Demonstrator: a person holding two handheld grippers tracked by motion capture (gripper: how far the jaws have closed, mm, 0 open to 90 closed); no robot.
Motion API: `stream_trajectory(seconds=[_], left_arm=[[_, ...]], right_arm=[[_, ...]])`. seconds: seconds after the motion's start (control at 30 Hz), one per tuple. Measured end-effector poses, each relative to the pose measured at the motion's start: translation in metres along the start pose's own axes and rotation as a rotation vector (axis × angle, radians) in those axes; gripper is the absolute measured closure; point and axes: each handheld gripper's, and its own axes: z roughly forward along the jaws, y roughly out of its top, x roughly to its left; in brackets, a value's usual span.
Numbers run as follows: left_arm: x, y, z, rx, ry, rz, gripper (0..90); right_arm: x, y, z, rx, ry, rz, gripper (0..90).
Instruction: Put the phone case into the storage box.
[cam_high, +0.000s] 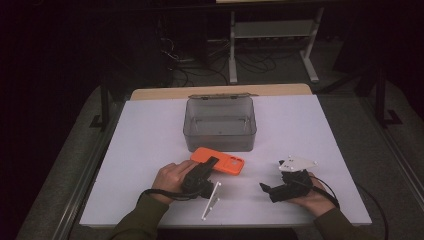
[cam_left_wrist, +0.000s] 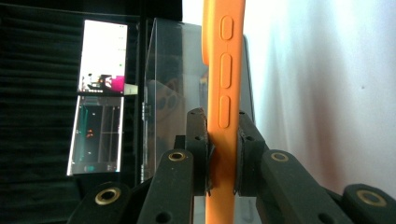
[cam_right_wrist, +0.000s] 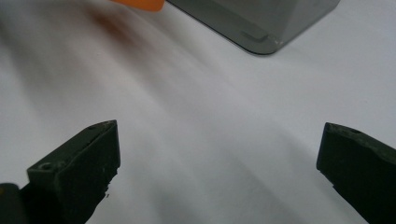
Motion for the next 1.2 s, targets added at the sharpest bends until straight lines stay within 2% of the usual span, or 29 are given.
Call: stream_trajectory(seconds=[0.23, 0.5, 0.67, 1.07, 1.2], left_arm=[[0.005, -0.003, 0.000, -0.012, -0.028, -0.085, 79.2], [0.006, -0.006, 0.002, -0.016, -0.056, -0.145, 79.2], [0.009, -0.008, 0.002, -0.023, -0.064, -0.197, 79.2], [0.014, -0.013, 0.003, -0.030, -0.088, -0.288, 79.2], [0.016, -0.015, 0.003, -0.044, -0.096, -0.339, 79.2]], right_arm=[[0.000, 0.000, 0.000, 0.000, 0.002, 0.002, 0.0], [0.000, 0.000, 0.000, -0.001, 0.002, 0.002, 0.0], [0.000, 0.000, 0.000, 0.000, 0.003, 0.000, 0.0], [0.000, 0.000, 0.000, 0.002, 0.001, -0.004, 0.0], [0.001, 0.000, 0.000, 0.002, 0.001, -0.006, 0.0]])
